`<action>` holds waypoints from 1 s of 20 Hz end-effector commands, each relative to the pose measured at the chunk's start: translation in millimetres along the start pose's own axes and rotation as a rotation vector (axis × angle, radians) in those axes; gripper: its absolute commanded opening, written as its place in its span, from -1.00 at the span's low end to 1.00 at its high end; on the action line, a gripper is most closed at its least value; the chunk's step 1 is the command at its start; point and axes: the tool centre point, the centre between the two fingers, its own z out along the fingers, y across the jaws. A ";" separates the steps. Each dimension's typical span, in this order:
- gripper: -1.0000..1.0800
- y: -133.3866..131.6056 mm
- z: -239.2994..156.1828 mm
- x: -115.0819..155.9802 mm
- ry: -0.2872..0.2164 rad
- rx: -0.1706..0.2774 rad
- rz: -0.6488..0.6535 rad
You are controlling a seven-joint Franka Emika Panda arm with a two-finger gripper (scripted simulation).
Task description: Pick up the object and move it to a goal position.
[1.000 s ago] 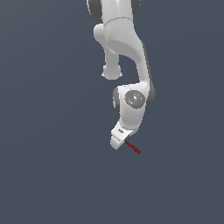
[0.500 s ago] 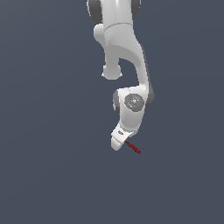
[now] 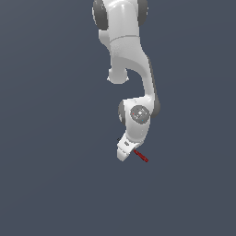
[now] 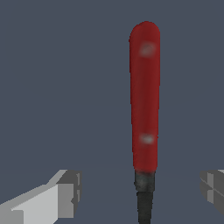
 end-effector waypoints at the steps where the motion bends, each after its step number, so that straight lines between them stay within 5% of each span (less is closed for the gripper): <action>1: -1.00 0.0 3.4 0.8 0.001 0.000 0.000; 20: -1.00 -6.3 -17.0 -2.1 0.005 0.000 -0.007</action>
